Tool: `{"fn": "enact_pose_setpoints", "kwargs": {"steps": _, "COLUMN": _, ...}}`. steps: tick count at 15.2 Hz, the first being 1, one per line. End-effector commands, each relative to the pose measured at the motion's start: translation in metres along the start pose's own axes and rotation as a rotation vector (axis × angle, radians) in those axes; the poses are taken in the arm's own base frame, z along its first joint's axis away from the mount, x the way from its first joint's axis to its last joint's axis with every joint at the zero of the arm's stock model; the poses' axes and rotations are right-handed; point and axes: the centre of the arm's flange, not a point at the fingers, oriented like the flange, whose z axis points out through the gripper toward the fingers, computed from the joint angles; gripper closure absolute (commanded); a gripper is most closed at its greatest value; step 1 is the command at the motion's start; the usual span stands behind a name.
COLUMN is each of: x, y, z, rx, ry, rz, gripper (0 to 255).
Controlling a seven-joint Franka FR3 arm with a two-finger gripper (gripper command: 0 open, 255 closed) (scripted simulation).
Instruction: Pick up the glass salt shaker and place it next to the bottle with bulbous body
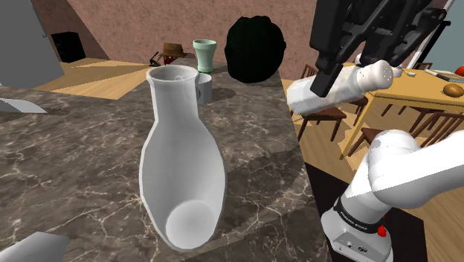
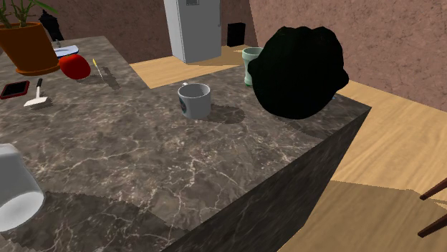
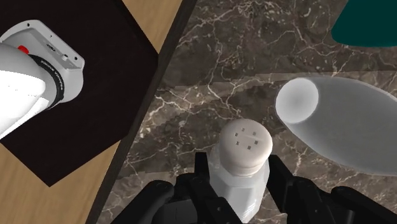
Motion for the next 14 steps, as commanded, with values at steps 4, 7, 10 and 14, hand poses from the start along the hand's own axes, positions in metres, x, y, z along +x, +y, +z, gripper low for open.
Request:
{"fn": "enact_pose_setpoints", "kwargs": {"steps": 4, "x": -0.001, "y": 0.004, "z": 0.027, "rx": 0.000, "ry": 0.000, "rz": 0.000, "gripper": 255}}
{"fn": "enact_pose_setpoints", "kwargs": {"steps": 7, "x": -0.002, "y": 0.006, "z": 0.043, "rx": 0.000, "ry": 0.000, "rz": 0.000, "gripper": 255}}
{"fn": "enact_pose_setpoints", "kwargs": {"steps": 10, "x": -0.002, "y": 0.008, "z": 0.059, "rx": 0.000, "ry": 0.000, "rz": 0.000, "gripper": 255}}
{"fn": "enact_pose_setpoints", "kwargs": {"steps": 14, "x": -0.003, "y": 0.011, "z": 0.080, "rx": 0.000, "ry": 0.000, "rz": 0.000, "gripper": 255}}
